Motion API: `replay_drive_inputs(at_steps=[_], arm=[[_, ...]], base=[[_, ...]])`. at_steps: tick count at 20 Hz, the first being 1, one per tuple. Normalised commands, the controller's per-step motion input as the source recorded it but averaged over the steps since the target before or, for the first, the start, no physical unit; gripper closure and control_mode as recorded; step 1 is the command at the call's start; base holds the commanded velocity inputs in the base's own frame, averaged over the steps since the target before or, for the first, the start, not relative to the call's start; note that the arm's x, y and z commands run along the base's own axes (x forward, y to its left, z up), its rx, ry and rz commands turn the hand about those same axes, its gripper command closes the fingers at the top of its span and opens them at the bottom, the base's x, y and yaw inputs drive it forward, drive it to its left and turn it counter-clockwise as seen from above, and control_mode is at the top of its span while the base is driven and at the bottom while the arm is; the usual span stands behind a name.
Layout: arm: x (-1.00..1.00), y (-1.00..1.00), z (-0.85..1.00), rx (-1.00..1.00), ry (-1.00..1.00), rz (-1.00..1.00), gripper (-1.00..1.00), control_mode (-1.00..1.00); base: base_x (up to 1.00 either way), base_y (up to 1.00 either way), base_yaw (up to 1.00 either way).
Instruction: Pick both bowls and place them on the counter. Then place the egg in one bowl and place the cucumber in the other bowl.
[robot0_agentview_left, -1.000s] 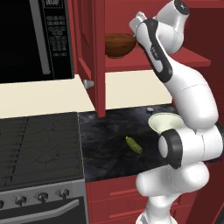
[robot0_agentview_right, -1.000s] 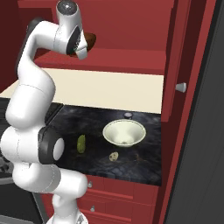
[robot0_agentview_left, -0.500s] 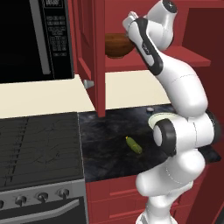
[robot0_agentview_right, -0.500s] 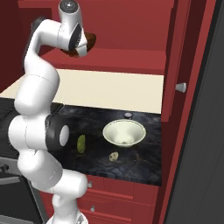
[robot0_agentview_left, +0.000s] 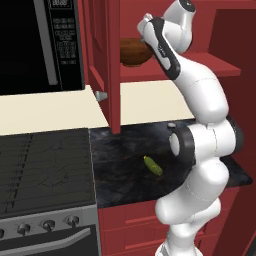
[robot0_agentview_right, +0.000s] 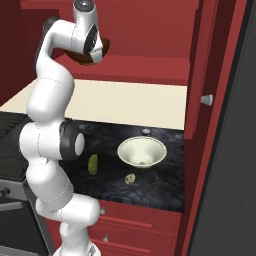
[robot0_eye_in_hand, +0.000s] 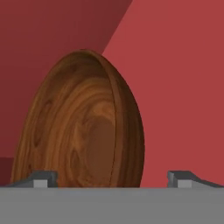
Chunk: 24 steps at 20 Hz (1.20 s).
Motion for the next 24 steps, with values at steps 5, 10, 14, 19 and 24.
replay_drive_inputs(at_steps=[5,10,14,19,24], arm=[[0.26,0.06,-0.12,0.00,0.05,0.00,-1.00,-1.00],[0.08,0.09,-0.16,0.00,0.01,0.00,1.00,-1.00],[-0.04,0.00,-0.15,0.02,0.00,0.00,1.00,-1.00],[-0.44,0.00,-0.15,0.08,-0.08,0.00,1.00,-1.00],[-0.79,-0.01,-0.08,0.09,-0.18,0.00,1.00,-1.00]], base=[[0.00,0.00,0.00],[0.00,0.00,0.00],[0.00,0.00,0.00],[0.00,0.00,0.00],[0.00,0.00,0.00]])
